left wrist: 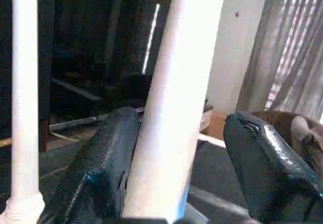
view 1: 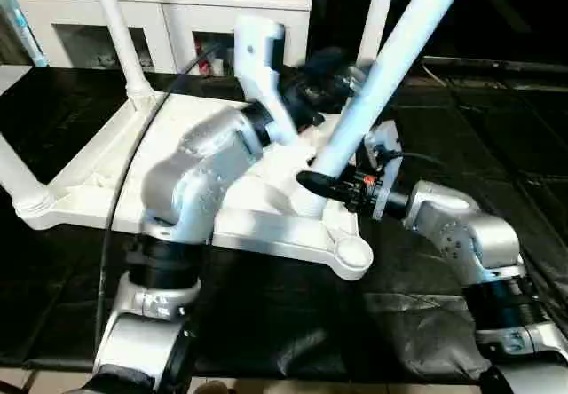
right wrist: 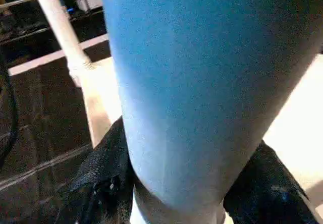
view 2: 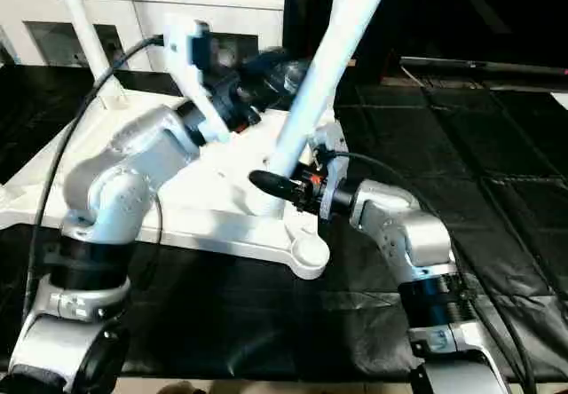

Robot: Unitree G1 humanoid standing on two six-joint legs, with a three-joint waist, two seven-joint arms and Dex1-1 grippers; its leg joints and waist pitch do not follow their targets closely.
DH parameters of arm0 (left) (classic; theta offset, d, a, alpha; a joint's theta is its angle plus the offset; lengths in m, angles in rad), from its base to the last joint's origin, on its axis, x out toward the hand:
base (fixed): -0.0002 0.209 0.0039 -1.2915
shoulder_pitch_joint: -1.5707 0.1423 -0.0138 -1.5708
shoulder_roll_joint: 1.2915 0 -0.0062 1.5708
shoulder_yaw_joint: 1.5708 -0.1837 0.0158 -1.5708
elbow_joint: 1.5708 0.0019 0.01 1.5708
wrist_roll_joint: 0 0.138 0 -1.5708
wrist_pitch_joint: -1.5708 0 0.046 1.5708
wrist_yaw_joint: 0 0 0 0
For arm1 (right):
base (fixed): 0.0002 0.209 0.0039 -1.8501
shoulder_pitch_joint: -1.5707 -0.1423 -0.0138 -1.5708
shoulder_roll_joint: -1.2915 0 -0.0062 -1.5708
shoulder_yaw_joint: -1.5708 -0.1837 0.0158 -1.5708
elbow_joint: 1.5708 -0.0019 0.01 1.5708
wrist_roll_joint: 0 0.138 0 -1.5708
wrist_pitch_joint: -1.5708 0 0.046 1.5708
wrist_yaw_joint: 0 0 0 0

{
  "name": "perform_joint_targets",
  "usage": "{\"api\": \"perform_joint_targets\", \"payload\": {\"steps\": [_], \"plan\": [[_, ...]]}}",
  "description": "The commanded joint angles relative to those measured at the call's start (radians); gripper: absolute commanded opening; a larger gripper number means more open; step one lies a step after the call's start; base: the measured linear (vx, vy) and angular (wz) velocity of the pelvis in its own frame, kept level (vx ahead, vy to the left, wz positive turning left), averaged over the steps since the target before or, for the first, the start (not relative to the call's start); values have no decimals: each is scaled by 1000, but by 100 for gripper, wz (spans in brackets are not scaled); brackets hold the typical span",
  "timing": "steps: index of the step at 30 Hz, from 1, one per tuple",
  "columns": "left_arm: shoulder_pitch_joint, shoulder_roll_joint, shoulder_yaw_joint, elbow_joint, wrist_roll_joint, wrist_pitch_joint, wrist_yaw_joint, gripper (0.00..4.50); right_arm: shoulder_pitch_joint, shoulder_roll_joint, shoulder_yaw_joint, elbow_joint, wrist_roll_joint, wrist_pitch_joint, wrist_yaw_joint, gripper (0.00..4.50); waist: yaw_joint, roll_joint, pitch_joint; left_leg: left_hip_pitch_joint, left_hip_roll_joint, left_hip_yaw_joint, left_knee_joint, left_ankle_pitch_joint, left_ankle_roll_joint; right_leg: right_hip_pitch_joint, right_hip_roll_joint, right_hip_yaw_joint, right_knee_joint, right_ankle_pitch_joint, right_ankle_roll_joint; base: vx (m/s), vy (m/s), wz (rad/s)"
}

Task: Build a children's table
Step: Pick table leg

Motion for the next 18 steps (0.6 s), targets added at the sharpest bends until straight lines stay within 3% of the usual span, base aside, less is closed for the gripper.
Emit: {"api": "perform_joint_targets", "payload": {"steps": [1, 4, 6, 7, 8, 9, 10, 13, 14, 15, 16, 18], "plan": [[-28, 31, 36, 43, 35, -24, 18, 315, -14, -6, -42, -5, -1, -19, -26, 191, -3, -2, -72, 12, 5, 5, -73, -238, -9, 62, -34, 36, -84, -329, -127, 0, 0, 0], [-32, 114, 74, 124, 67, -79, -51, 315, 13, -2, -104, -21, 11, -29, -86, 191, -9, 3, -74, 11, 4, 2, -74, -233, -15, 64, -35, 35, -81, -331, -118, 0, 0, 0], [-25, 156, 61, 151, 86, -102, -98, 315, 27, -2, -120, -35, 12, -31, -105, 191, -10, 6, -74, 14, 2, 2, -75, -234, -15, 60, -34, 35, -84, -340, -110, 0, 0, 0], [-17, 196, 35, 176, 108, -122, -147, 315, 40, -3, -131, -48, 10, -34, -119, 191, -9, 14, -76, 17, 3, 2, -74, -228, -18, 58, -34, 36, -80, -313, -119, 0, 0, 0], [-10, 223, 10, 193, 128, -137, -184, 315, 48, -4, -136, -53, 7, -41, -130, 191, -10, 13, -77, 17, 5, 1, -76, -221, -19, 59, -33, 37, -76, -286, -127, 0, 0, 0], [-4, 245, -15, 206, 149, -151, -213, 315, 54, -4, -140, -55, 3, -46, -138, 191, -9, 24, -79, 18, 5, -1, -76, -220, -21, 59, -33, 37, -74, -271, -133, 0, 0, 0], [1, 265, -39, 218, 168, -165, -240, 315, 60, -5, -143, -57, 0, -51, -146, 191, -12, 20, -78, 18, 6, 2, -76, -224, -25, 59, -32, 38, -70, -237, -152, 0, 0, 0], [22, 307, -107, 256, 211, -203, -330, 315, 81, -8, -149, -65, -10, -64, -165, 191, -9, 24, -79, 19, 6, 4, -76, -225, -21, 60, -35, 41, -66, -215, -177, 0, 0, 0], [41, 333, -166, 283, 243, -234, -400, 315, 104, -6, -155, -80, -17, -81, -173, 191, -8, 35, -80, 19, 7, 3, -76, -227, -24, 60, -36, 41, -66, -206, -180, 0, 0, 0], [41, 333, -166, 283, 243, -234, -400, 315, 104, -6, -155, -80, -17, -81, -173, 191, -9, 30, -79, 17, 6, 3, -77, -223, -22, 62, -36, 41, -67, -200, -180, 0, 0, 0], [53, 343, -197, 295, 254, -244, -450, 315, 117, -4, -161, -97, -17, -78, -181, 191, -9, 37, -80, 16, 6, 2, -77, -222, -24, 64, -36, 42, -62, -185, -188, 0, 0, 0], [65, 353, -229, 308, 267, -258, -504, 315, 131, -3, -166, -114, -16, -72, -190, 191, -9, 33, -79, 16, 5, 3, -78, -224, -19, 65, -37, 42, -65, -192, -190, 0, 0, 0]]}}
